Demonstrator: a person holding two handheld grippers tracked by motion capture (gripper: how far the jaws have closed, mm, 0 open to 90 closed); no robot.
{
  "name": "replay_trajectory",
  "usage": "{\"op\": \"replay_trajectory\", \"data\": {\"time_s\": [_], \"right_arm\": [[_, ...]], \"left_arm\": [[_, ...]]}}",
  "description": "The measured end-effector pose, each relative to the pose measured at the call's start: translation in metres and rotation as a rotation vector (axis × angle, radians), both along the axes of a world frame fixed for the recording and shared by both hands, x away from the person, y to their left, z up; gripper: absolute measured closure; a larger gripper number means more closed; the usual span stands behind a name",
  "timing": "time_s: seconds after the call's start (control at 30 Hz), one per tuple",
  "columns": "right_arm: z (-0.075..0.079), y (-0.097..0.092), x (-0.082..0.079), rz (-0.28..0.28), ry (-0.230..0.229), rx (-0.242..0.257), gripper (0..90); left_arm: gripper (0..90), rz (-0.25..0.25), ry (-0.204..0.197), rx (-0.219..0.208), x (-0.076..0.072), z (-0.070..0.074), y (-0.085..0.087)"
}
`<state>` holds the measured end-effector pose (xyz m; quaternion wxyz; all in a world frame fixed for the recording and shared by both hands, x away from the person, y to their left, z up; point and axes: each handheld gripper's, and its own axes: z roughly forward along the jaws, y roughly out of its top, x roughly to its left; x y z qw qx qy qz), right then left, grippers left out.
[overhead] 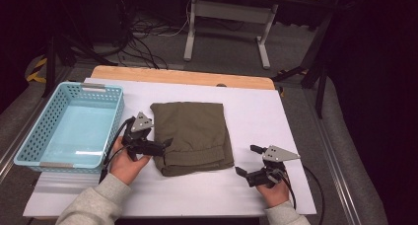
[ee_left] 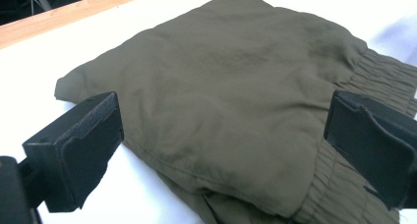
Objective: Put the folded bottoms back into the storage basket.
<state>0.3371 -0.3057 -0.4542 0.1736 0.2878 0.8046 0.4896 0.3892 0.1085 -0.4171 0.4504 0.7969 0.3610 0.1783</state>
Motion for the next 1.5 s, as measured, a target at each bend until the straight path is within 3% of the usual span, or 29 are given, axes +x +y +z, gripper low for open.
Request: {"op": "replay_trajectory", "data": {"time_s": [0.27, 0.6, 0.8, 1.2, 1.5], "right_arm": [[0.0, 0.001, 0.0, 0.008, 0.002, 0.0, 0.2], [0.0, 0.001, 0.0, 0.009, 0.001, 0.001, 0.2], [0.0, 0.002, -0.001, 0.019, -0.006, 0.001, 0.2], [0.0, 0.002, -0.001, 0.025, -0.005, 0.004, 0.2], [0.0, 0.002, -0.001, 0.023, -0.004, 0.004, 0.2]], "left_arm": [[2.5, 0.014, 0.003, 0.029, 0.016, 0.005, -0.007], [2.8, 0.044, 0.002, 0.029, 0.031, 0.003, -0.012], [3.0, 0.069, 0.028, 0.024, 0.042, 0.003, -0.015], [3.0, 0.106, 0.043, 0.05, 0.06, -0.003, -0.018], [3.0, 0.142, 0.078, 0.097, 0.074, -0.009, -0.024]]}}
